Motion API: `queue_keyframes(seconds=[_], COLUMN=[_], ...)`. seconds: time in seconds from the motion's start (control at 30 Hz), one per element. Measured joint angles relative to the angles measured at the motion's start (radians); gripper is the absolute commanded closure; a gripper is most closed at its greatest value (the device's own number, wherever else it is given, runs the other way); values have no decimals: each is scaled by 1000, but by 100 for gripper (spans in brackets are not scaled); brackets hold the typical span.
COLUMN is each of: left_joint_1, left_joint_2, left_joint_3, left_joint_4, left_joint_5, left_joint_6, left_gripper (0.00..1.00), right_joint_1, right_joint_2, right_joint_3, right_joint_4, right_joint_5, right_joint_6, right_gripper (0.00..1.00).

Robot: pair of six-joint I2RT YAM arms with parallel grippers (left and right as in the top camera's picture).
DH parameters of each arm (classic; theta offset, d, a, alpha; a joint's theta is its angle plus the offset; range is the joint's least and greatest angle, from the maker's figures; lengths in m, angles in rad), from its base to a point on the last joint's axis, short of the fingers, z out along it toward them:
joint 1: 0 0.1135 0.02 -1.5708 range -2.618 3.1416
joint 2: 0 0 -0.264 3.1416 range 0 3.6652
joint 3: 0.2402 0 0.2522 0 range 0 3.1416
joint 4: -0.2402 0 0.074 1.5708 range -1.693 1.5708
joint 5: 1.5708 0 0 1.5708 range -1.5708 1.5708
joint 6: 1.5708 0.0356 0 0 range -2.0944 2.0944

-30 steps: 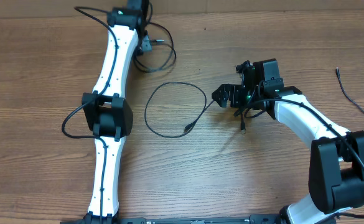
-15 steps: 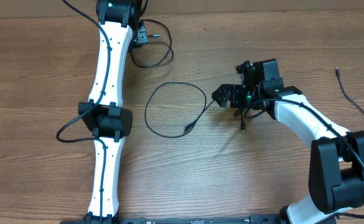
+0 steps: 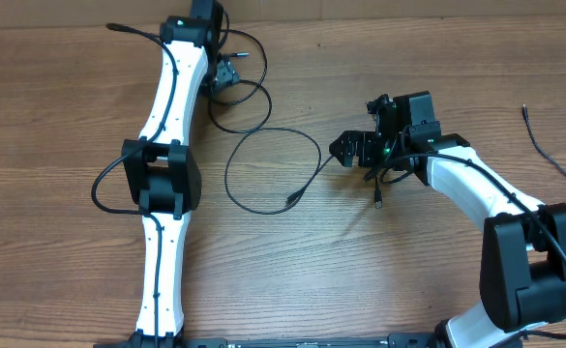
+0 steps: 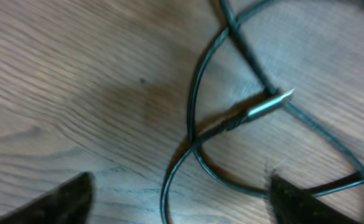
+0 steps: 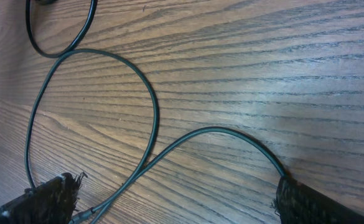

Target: Untangle cables

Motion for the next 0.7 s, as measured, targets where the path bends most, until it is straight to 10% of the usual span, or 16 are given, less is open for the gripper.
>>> queue_keyframes(seconds=[0.37, 0.7], left_joint_1=[0, 0], left_joint_2=[0, -19], left_joint_3=[-121, -174], left_joint_4=[89, 106], left_joint_5=[28, 25], left_joint_6=[-85, -132], left_gripper=[20, 95], right_joint_1=[0, 0], right_joint_2=[0, 0], right_joint_3=[0, 0], right_joint_4=[0, 0], right_joint_5=[0, 0], right_joint_6=[0, 0], right_gripper=[0, 0])
